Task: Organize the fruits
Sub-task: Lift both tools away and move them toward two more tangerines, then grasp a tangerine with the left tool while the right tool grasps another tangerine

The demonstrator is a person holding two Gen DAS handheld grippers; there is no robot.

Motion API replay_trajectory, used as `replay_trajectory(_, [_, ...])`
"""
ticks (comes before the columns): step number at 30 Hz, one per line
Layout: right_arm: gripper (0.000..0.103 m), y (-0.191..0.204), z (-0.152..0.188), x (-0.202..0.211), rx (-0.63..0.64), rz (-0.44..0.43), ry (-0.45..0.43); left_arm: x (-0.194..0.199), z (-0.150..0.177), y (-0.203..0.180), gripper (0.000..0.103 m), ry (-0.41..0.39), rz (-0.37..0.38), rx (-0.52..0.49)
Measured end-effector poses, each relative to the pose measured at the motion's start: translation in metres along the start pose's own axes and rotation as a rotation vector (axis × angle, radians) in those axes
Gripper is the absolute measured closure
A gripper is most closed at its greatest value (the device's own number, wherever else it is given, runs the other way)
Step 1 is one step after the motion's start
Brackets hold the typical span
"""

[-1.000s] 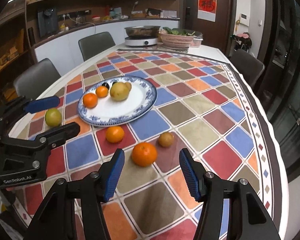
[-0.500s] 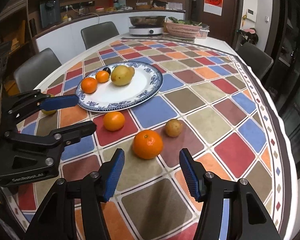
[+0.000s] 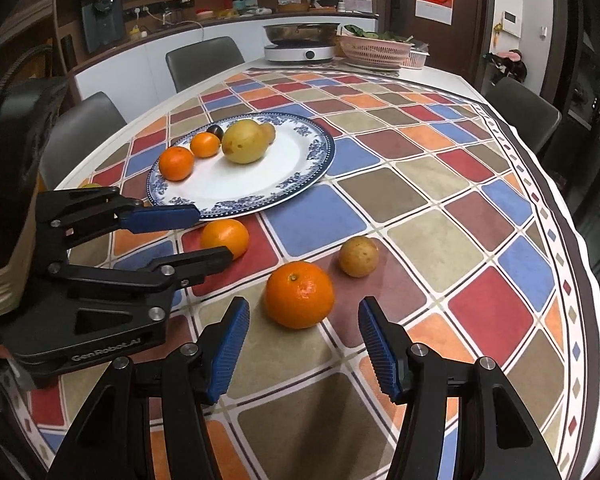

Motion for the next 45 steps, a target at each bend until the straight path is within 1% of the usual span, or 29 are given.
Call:
replay_trajectory(7, [0.045, -0.007, 0.002, 0.001, -0.019, -0.017, -0.015, -0.013, 0.004, -0.006, 0.071, 0.031, -0.042, -0.005])
replay_trajectory(19, [0.045, -0.008, 0.001, -0.008, -0.033, -0.060, -0.016, -0.016, 0.001, -0.004, 0.071, 0.051, -0.027, 0.028])
replay_trajectory(24, [0.045, -0.009, -0.002, -0.009, -0.032, -0.060, -0.023, -0.018, 0.000, -0.003, 0.071, 0.053, -0.017, 0.037])
replay_trajectory(32, [0.045, -0.008, -0.003, -0.014, -0.031, -0.057, -0.008, -0.020, 0.000, 0.000, 0.071, 0.050, -0.001, 0.058])
replay_trajectory(34, [0.045, -0.008, -0.002, -0.014, -0.031, -0.056, -0.006, -0.017, 0.002, 0.001, 0.071, 0.049, -0.012, 0.060])
replay_trajectory(37, [0.045, -0.007, -0.003, -0.015, -0.033, -0.052, -0.005, -0.008, 0.004, 0.009, 0.071, 0.040, -0.049, 0.070])
replay_trajectory(39, [0.045, -0.007, -0.003, -0.016, -0.036, -0.050, -0.002, -0.003, 0.006, 0.016, 0.071, 0.055, -0.077, 0.092])
replay_trajectory(41, [0.045, -0.007, -0.003, -0.018, -0.037, -0.045, 0.004, 0.002, 0.008, 0.024, 0.071, 0.070, -0.089, 0.116])
replay_trajectory(43, [0.045, -0.007, -0.004, -0.021, -0.039, -0.040, 0.010, 0.008, 0.009, 0.029, 0.071, 0.070, -0.086, 0.134])
replay_trajectory(45, [0.046, -0.007, -0.005, -0.023, -0.043, -0.031, 0.013, 0.011, 0.011, 0.034, 0.071, 0.071, -0.100, 0.138])
Point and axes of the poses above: each gripper's, at about its wrist camera, not at the fingertips, and x roughly against the way its jaws point, y to its left, z to its underside, the point moved 7 cm from there along -x, roughly the way its jaws point, and after that the axes turned 10 degrees about -z, right-handed, at the moved point
